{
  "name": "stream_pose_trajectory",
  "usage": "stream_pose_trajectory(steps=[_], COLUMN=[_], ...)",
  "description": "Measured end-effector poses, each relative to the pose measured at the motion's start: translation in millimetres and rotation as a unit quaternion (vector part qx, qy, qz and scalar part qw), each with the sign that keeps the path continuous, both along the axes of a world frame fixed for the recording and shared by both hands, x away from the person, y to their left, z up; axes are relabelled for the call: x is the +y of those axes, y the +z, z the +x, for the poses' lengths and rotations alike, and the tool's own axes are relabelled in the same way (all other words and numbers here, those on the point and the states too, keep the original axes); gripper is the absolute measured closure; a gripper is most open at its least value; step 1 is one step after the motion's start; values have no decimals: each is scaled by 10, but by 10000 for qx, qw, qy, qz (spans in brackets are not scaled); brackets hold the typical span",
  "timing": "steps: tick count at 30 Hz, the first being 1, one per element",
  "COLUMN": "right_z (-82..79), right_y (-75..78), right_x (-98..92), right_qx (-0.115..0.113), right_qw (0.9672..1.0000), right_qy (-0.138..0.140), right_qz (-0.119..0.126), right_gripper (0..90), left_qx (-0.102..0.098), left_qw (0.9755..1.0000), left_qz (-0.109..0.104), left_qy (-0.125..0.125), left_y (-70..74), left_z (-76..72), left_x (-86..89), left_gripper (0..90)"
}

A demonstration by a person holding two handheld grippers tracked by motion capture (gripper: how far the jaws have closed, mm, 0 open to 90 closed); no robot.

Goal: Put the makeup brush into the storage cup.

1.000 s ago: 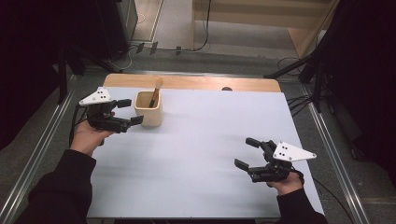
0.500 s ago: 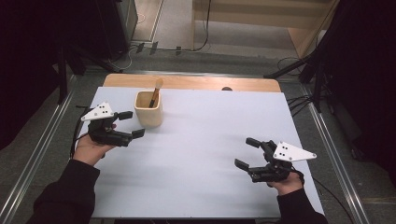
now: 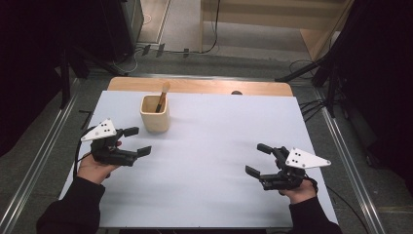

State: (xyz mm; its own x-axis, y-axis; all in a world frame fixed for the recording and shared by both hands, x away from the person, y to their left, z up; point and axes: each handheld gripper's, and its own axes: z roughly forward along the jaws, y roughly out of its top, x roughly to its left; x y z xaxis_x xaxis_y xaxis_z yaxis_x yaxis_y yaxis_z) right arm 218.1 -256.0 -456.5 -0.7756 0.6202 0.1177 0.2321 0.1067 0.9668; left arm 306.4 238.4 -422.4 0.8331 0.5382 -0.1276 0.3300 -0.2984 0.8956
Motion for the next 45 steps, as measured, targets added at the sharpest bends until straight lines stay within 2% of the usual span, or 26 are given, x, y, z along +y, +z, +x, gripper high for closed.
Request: stream_pose_trajectory(steps=[4, 5, 6, 11, 13, 15, 19, 28, 31, 37, 40, 45], right_z=[-3, -3, -3, -3, -3, -5, -13, -28, -31, -33, -31, -27], right_y=[0, 0, 0, -1, 0, 1, 3, 5, 8, 8, 6, 4], right_x=[1, 0, -1, 0, 0, -2, -12, -16, -20, -19, -17, -17], right_qx=[0, 0, 4, 3, -3, -6, -21, -38, -34, -38, -43, -47], right_qw=[10000, 10000, 10000, 10000, 10000, 10000, 10000, 10000, 10000, 10000, 10000, 10000], right_qy=[-8, -11, -16, -10, -14, -19, -31, -43, -43, -25, -21, -13], right_qz=[-7, -9, -6, -7, -3, -1, 14, 44, 58, 63, 55, 60], right_gripper=[165, 165, 165, 166, 165, 166, 165, 166, 165, 165, 166, 166], left_qx=[-87, -108, -86, -96, -81, -74, -147, -147, -177, -211, -246, -205], left_qw=[9999, 9998, 9997, 9997, 9996, 9997, 9994, 9995, 9991, 9990, 9991, 9992], left_qz=[-14, -77, -149, -165, -231, -210, -307, -274, -370, -387, -325, -334], left_qy=[105, 139, 152, 162, 126, 121, 97, -87, -90, -90, -62, -25], left_y=[-22, -31, -42, -93, -109, -113, -112, -149, -145, -161, -174, -188], left_z=[-84, -107, -127, -221, -255, -291, -350, -497, -536, -580, -589, -574], left_x=[34, 50, 65, 123, 140, 143, 148, 122, 131, 157, 173, 193], left_gripper=[135, 136, 136, 138, 138, 137, 137, 137, 137, 135, 130, 120])
